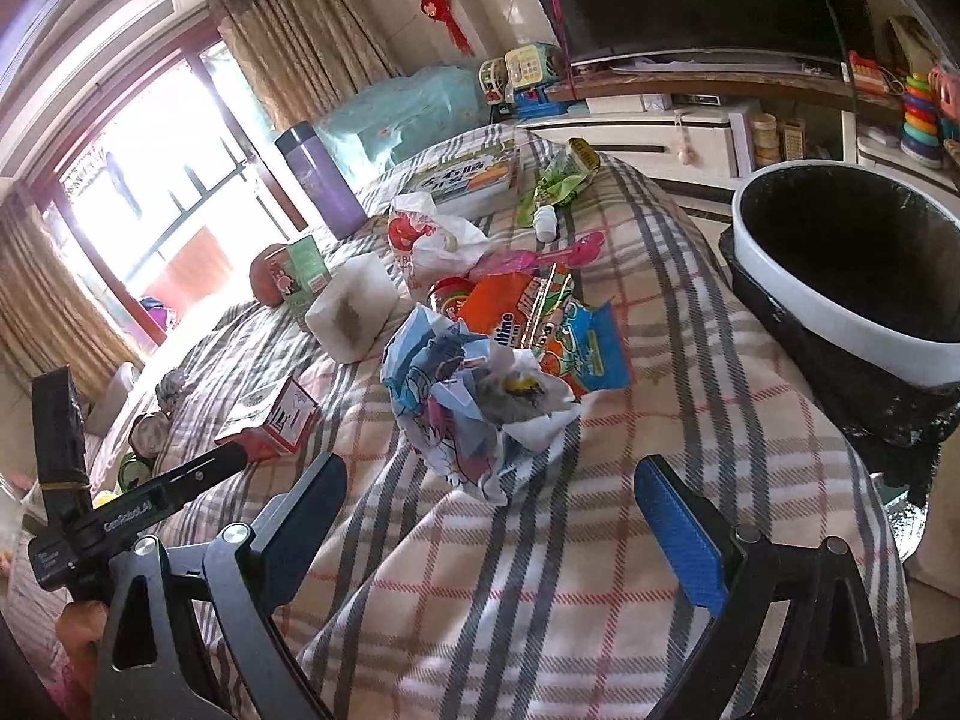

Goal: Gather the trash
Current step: 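Grasp the white-red milk carton with the left tool while the right tool grasps crumpled paper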

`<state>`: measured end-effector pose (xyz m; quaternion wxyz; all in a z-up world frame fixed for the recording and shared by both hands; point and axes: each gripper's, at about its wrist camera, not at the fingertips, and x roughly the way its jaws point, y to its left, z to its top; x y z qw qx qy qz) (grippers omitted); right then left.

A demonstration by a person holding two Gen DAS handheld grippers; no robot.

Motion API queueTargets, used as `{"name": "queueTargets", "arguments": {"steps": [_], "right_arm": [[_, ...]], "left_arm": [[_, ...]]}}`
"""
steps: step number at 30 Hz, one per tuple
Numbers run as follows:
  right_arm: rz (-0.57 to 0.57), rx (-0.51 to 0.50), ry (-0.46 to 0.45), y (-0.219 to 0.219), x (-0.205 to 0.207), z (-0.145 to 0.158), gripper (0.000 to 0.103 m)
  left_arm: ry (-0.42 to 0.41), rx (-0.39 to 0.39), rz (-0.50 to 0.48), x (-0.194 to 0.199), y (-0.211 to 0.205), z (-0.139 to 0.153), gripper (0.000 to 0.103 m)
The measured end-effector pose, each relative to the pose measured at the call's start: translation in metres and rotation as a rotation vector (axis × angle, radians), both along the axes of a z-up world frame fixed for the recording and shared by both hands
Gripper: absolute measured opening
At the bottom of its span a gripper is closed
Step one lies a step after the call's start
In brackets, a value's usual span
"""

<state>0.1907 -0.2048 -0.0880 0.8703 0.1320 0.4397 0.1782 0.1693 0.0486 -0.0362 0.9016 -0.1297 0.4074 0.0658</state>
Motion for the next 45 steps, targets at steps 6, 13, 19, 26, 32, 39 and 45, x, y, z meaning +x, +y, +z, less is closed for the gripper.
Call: {"name": "queueTargets", "arguments": {"steps": [6, 13, 19, 26, 32, 39, 45], "right_arm": [[0.018, 0.000, 0.005, 0.007, 0.010, -0.003, 0.098], [0.009, -0.021, 0.006, 0.009, 0.024, -0.010, 0.097], [0.005, -0.060, 0.004, 0.009, 0.029, -0.015, 0.056], [0.004, -0.066, -0.013, 0.000, 0.020, -0.008, 0.039], [-0.016, -0.048, -0.021, -0.013, 0.009, 0.000, 0.039], [-0.070, -0.028, -0.027, -0.037, 0.001, 0.008, 0.039], [-0.116, -0.021, -0.038, -0.060, -0.003, 0.013, 0.039]], "left_arm": [[0.048, 0.020, -0.005, 0.022, -0.007, -0.017, 0.090], [0.076, 0.039, 0.006, 0.040, -0.006, -0.027, 0.089], [0.046, 0.035, -0.021, 0.041, -0.008, -0.027, 0.086], [-0.024, 0.050, -0.081, 0.025, -0.021, -0.012, 0.086], [-0.046, 0.028, -0.147, 0.015, -0.037, -0.001, 0.086], [-0.058, 0.017, -0.225, 0.011, -0.058, 0.007, 0.086], [-0.053, 0.022, -0.278, 0.014, -0.081, 0.010, 0.086]]}}
